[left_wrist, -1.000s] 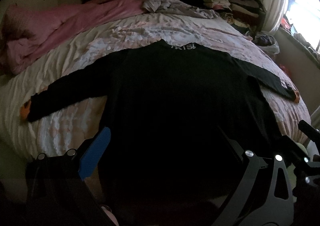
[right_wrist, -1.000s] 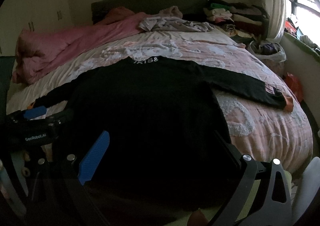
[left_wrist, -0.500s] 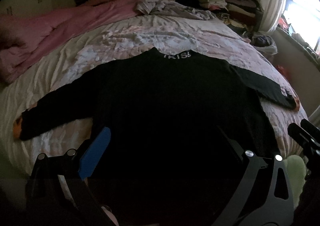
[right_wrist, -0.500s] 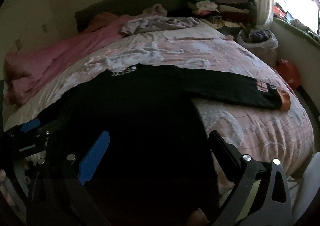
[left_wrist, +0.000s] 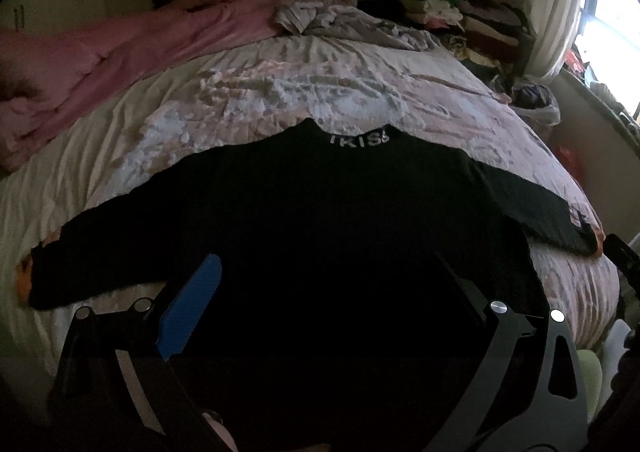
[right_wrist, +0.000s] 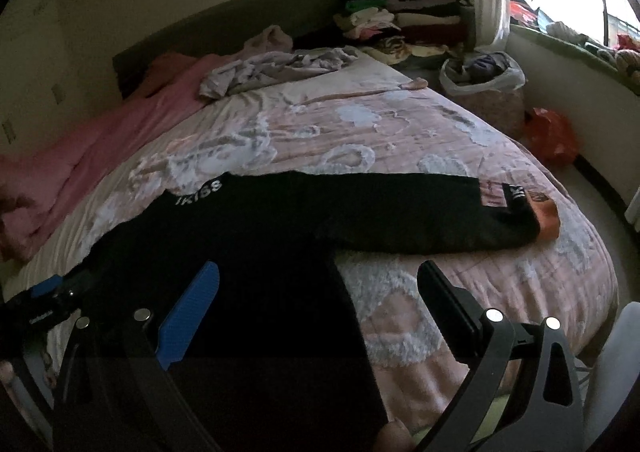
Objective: Fold small clothes
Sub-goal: 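Move the right gripper to the orange sleeve cuff and grasp it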
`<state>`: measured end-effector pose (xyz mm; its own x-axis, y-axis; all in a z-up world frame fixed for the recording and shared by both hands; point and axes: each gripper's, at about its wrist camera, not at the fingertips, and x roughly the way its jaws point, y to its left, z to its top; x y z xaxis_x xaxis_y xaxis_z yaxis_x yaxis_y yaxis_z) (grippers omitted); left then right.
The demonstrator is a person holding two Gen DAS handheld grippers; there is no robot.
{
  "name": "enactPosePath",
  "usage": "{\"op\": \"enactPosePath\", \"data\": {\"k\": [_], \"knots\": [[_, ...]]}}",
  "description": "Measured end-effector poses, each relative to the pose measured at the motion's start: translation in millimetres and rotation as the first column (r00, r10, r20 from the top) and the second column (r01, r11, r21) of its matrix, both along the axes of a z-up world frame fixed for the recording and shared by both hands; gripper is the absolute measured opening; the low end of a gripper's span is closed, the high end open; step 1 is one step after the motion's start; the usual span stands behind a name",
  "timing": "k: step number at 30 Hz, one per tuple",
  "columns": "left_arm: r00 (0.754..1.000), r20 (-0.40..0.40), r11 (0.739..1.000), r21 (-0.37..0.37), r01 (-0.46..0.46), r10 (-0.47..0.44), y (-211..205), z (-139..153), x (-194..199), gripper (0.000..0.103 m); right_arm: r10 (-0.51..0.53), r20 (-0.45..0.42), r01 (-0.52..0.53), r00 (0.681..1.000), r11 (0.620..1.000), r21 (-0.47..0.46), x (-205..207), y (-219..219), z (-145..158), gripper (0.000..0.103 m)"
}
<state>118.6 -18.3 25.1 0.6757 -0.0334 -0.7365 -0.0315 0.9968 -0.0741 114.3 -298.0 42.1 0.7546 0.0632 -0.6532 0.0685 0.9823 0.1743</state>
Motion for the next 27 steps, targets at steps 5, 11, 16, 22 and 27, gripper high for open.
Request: {"op": "enactPosePath", "data": {"k": [5, 11, 16, 22, 27], "knots": [[1.0, 0.002, 1.0, -0.017, 0.006, -0.006, 0.8, 1.1, 12.6, 0.094, -0.046, -0.007, 0.047, 0.999, 0.999, 0.021, 16.2, -11.8, 0.3, 0.099], [1.0, -0.002, 1.0, -0.015, 0.016, -0.016, -2.1, -0.5, 33.5, 0.094, -0.117, -0.01, 0.117, 0.993, 0.992, 0.044, 36.8, -31.1, 2.3, 0.099], [0.999, -0.01, 0.999, -0.014, 0.032, -0.032, -8.0, -1.9, 49.9, 0.094, -0.165, -0.025, 0.167, 0.986, 0.983, 0.073, 54.3, -46.0, 3.4, 0.099], [0.999, -0.005, 0.999, 0.004, 0.045, -0.045, -14.4, 4.2, 69.8, 0.094, -0.23, -0.013, 0.23, 0.973, 0.971, 0.062, 73.7, -62.9, 11.2, 0.099], [0.999, 0.0, 0.999, 0.023, 0.048, -0.048, -20.3, 11.5, 83.5, 0.094, -0.315, 0.001, 0.315, 0.949, 0.949, 0.024, 85.9, -79.7, 13.0, 0.099]]}}
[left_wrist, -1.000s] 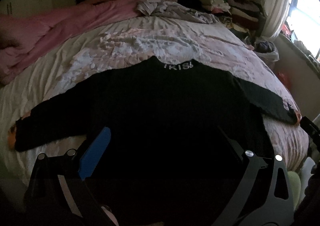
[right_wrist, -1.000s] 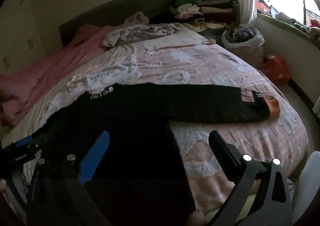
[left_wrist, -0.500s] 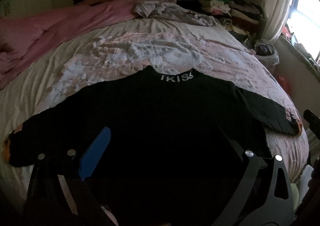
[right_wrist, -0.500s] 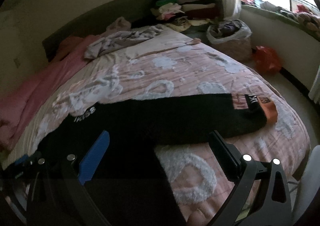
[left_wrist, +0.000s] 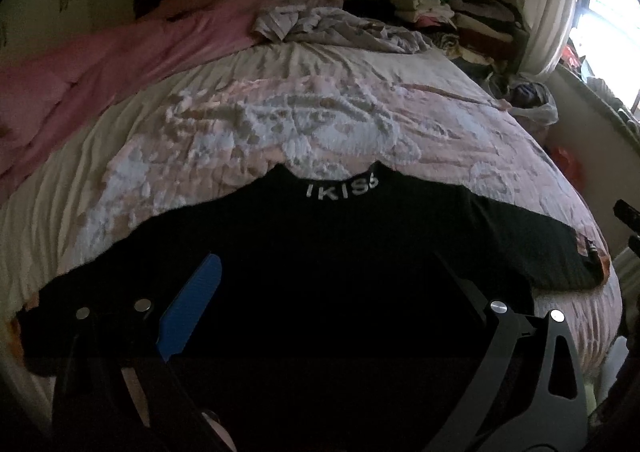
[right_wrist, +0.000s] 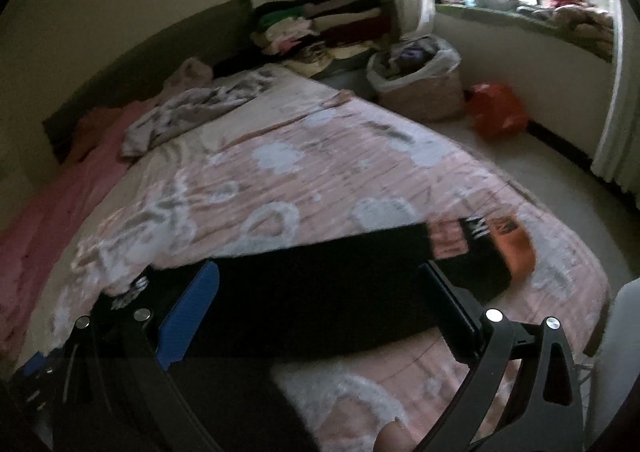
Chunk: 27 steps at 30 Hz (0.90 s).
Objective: Fold small clothes
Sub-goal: 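Move the right gripper to the orange sleeve cuff and grasp it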
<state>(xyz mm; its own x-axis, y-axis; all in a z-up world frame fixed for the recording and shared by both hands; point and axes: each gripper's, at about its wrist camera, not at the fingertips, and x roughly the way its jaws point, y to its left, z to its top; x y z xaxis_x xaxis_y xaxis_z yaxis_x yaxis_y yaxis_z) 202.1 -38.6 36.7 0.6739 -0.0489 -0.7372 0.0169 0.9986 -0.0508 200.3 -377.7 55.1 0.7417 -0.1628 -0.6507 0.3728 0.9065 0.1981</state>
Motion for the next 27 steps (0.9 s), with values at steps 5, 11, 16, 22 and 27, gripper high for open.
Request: {"op": "enactPosePath", "data": {"k": [5, 11, 16, 22, 27], "knots": [[1.0, -0.003, 1.0, 0.008, -0.001, 0.002, -1.5, 0.4, 14.1, 0.094, -0.083, 0.005, 0.083, 0.997, 0.997, 0.001, 6.9, -25.1, -1.2, 0.099], [1.0, 0.012, 1.0, 0.001, -0.002, 0.002, -0.8, -3.2, 24.0, 0.094, -0.195, -0.002, 0.195, 0.981, 0.98, 0.029, 5.4, -59.6, -15.9, 0.099], [1.0, 0.012, 0.999, 0.036, 0.007, -0.007, -1.8, -11.4, 28.5, 0.094, -0.244, -0.035, 0.246, 0.969, 0.967, 0.071, 2.6, -80.5, -37.2, 0.099], [1.0, -0.004, 1.0, 0.023, 0.0, 0.0, 2.5, -23.9, 36.2, 0.094, -0.28, -0.059, 0.284, 0.958, 0.955, 0.083, 0.7, -94.0, -54.8, 0.099], [1.0, -0.011, 1.0, 0.013, 0.002, -0.002, 3.2, -32.3, 43.2, 0.094, -0.304, -0.081, 0.311, 0.949, 0.947, 0.086, -1.6, -102.7, -68.6, 0.099]]}}
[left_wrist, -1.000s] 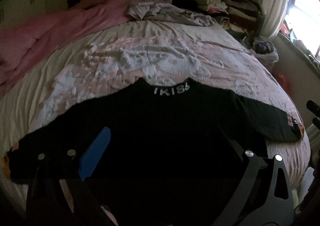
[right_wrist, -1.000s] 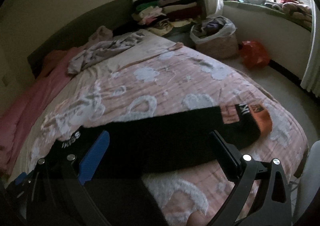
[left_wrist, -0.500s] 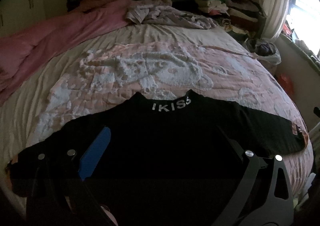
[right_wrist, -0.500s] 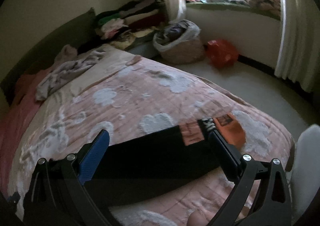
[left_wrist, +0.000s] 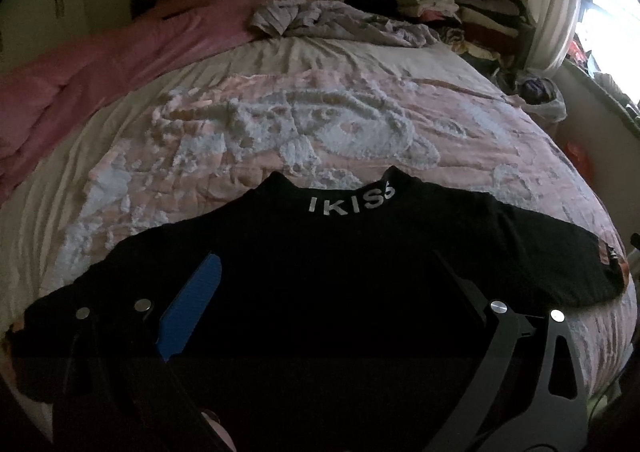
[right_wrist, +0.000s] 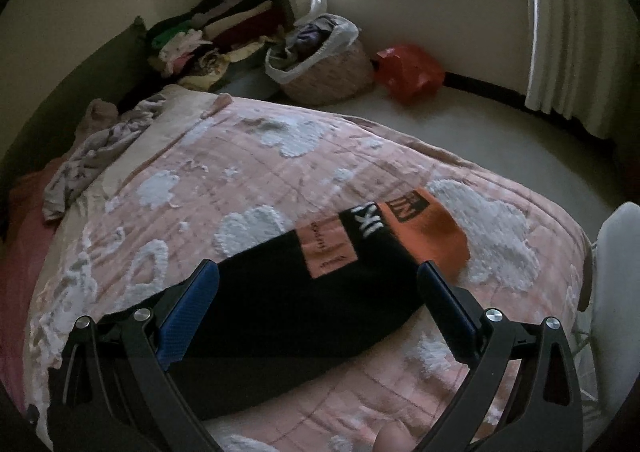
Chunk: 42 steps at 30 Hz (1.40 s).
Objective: Fold small clothes
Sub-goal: 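Move the right gripper to the orange sleeve cuff and grasp it, then carry the cuff across the shirt body with the right gripper and release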
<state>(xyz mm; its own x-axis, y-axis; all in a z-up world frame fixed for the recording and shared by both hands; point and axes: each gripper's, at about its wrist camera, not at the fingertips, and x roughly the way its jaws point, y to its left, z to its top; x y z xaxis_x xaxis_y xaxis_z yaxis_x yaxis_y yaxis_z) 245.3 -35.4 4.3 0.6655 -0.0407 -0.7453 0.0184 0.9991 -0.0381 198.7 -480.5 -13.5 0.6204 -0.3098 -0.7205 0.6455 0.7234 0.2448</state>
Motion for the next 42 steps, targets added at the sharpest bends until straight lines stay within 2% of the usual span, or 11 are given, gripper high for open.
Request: {"op": "enactPosePath", "data": {"k": [10, 15, 18, 23, 25, 27, 29, 32, 37, 42], "knots": [[0.999, -0.036, 1.0, 0.003, -0.006, 0.006, -7.1, -26.4, 17.8, 0.094, -0.09, -0.017, 0.091, 0.996, 0.993, 0.072, -13.9, -27.6, -28.0, 0.099], [0.999, -0.033, 1.0, 0.008, -0.011, 0.011, -11.9, -36.7, 20.1, 0.094, -0.091, -0.035, 0.096, 0.995, 0.979, 0.181, -10.9, -44.4, -52.1, 0.099], [1.0, -0.031, 1.0, 0.006, -0.007, 0.007, -13.9, -40.2, 19.3, 0.094, -0.088, -0.008, 0.087, 0.996, 0.964, 0.25, -7.9, -54.6, -65.4, 0.099], [0.999, -0.029, 1.0, -0.008, -0.014, 0.014, -14.8, -44.3, 16.4, 0.094, -0.074, 0.059, 0.056, 0.996, 0.962, 0.268, 3.1, -67.2, -67.6, 0.099], [1.0, -0.023, 1.0, -0.009, -0.015, 0.014, -15.4, -44.1, 14.4, 0.094, -0.068, 0.076, 0.046, 0.995, 0.964, 0.262, 4.2, -69.1, -67.4, 0.092], [1.0, -0.023, 1.0, -0.012, -0.016, 0.016, -15.8, -43.9, 13.5, 0.094, -0.072, 0.081, 0.049, 0.994, 0.964, 0.262, 3.6, -71.2, -66.5, 0.056], [1.0, -0.018, 1.0, -0.02, -0.02, 0.02, -15.5, -42.0, 10.4, 0.094, -0.07, 0.1, 0.039, 0.993, 0.96, 0.278, 1.0, -73.0, -66.0, 0.038], [1.0, -0.012, 0.999, -0.032, -0.028, 0.027, -15.1, -36.3, 4.3, 0.094, -0.06, 0.133, 0.021, 0.989, 0.961, 0.277, -3.6, -71.2, -62.1, 0.024], [0.999, -0.002, 0.999, -0.032, -0.043, 0.042, -11.4, -26.5, -6.7, 0.094, 0.001, 0.234, -0.055, 0.972, 0.974, 0.222, -10.2, -54.9, -38.1, 0.021], [0.999, -0.003, 0.995, -0.085, -0.055, 0.055, -3.5, -16.4, -15.1, 0.094, 0.134, 0.285, -0.184, 0.949, 0.971, 0.153, -2.7, -22.7, -16.6, 0.02]]}}
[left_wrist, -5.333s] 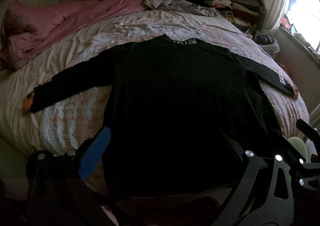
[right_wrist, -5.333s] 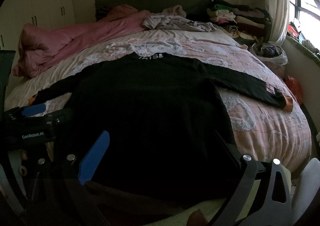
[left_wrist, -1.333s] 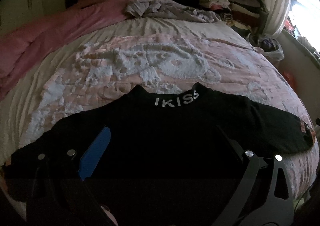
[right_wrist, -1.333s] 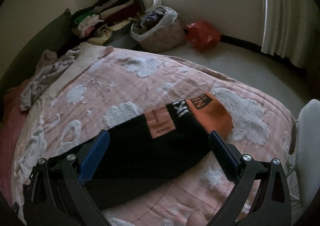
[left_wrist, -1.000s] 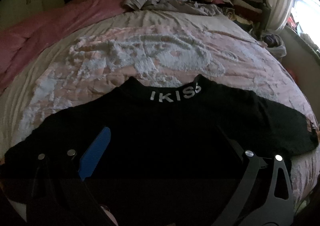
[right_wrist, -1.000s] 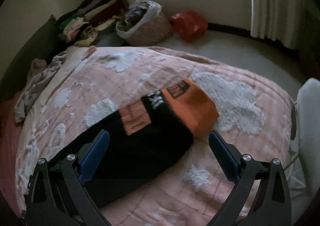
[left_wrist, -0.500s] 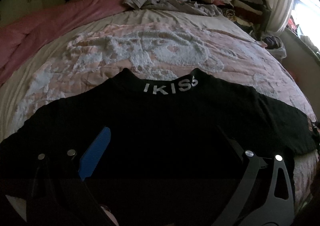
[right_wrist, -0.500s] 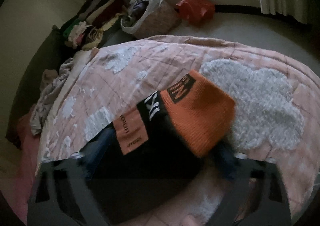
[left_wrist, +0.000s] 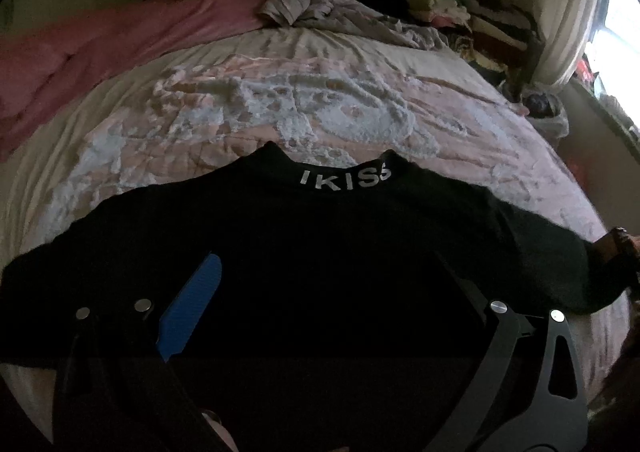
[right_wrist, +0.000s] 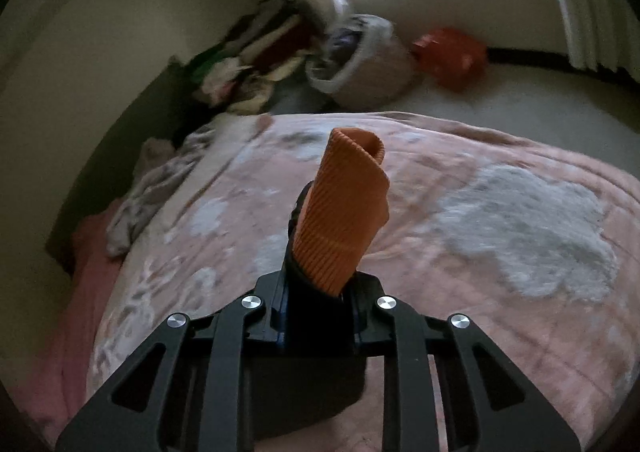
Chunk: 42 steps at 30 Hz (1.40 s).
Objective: Fold small clothes
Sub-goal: 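Carry the cuff across the shirt body with the right gripper and release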
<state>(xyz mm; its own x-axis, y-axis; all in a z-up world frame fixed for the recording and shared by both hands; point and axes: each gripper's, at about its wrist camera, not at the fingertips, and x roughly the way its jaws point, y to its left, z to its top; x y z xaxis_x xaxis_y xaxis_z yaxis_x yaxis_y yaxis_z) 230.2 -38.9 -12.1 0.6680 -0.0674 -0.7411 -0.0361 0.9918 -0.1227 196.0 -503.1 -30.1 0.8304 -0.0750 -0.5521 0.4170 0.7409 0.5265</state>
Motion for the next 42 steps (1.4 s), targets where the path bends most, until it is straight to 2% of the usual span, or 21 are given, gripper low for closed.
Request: {"op": "enactPosePath", "data": {"k": [4, 6, 8, 11, 15, 19, 23, 32, 37, 42], "knots": [[1.0, 0.003, 1.0, -0.018, 0.0, 0.0, 3.2, 6.2, -4.3, 0.094, 0.121, 0.04, -0.119, 0.992, 0.991, -0.054, 6.3, 35.4, 19.5, 0.02], [1.0, -0.006, 1.0, -0.021, -0.012, 0.011, 6.5, 8.0, -6.2, 0.094, 0.179, 0.05, -0.174, 0.983, 0.98, -0.096, 9.3, 57.9, 30.8, 0.02], [1.0, -0.008, 0.998, -0.056, -0.01, 0.01, 12.8, 10.9, -8.8, 0.094, 0.238, 0.061, -0.229, 0.969, 0.964, -0.132, 10.4, 79.9, 40.7, 0.02], [1.0, -0.004, 0.998, -0.058, -0.024, 0.023, 20.2, 15.9, -11.4, 0.094, 0.307, 0.067, -0.292, 0.949, 0.941, -0.172, 13.2, 107.7, 51.8, 0.02], [0.999, -0.002, 0.997, -0.07, -0.035, 0.035, 30.7, 20.1, -12.8, 0.094, 0.36, 0.067, -0.341, 0.931, 0.919, -0.199, 16.7, 136.2, 62.4, 0.019], [1.0, -0.019, 0.99, -0.141, -0.027, 0.025, 41.3, 18.6, -12.5, 0.094, 0.396, 0.056, -0.377, 0.917, 0.903, -0.208, 24.3, 165.6, 68.1, 0.019], [0.999, -0.024, 0.987, -0.155, -0.045, 0.042, 54.4, 18.5, -13.4, 0.094, 0.463, 0.062, -0.44, 0.884, 0.87, -0.221, 28.0, 203.7, 75.5, 0.019], [0.995, -0.054, 0.976, -0.199, -0.09, 0.081, 100.4, 17.4, -13.8, 0.094, 0.595, 0.044, -0.563, 0.802, 0.779, -0.275, 34.8, 293.2, 79.1, 0.019], [0.994, -0.062, 0.967, -0.232, -0.104, 0.092, 123.4, 12.2, -15.3, 0.094, 0.635, -0.003, -0.603, 0.773, 0.732, -0.316, 39.6, 334.6, 67.9, 0.02], [0.994, -0.07, 0.947, -0.306, -0.098, 0.08, 137.7, 2.8, -16.9, 0.094, 0.672, -0.055, -0.645, 0.739, 0.682, -0.344, 40.3, 368.4, 53.0, 0.023]]}}
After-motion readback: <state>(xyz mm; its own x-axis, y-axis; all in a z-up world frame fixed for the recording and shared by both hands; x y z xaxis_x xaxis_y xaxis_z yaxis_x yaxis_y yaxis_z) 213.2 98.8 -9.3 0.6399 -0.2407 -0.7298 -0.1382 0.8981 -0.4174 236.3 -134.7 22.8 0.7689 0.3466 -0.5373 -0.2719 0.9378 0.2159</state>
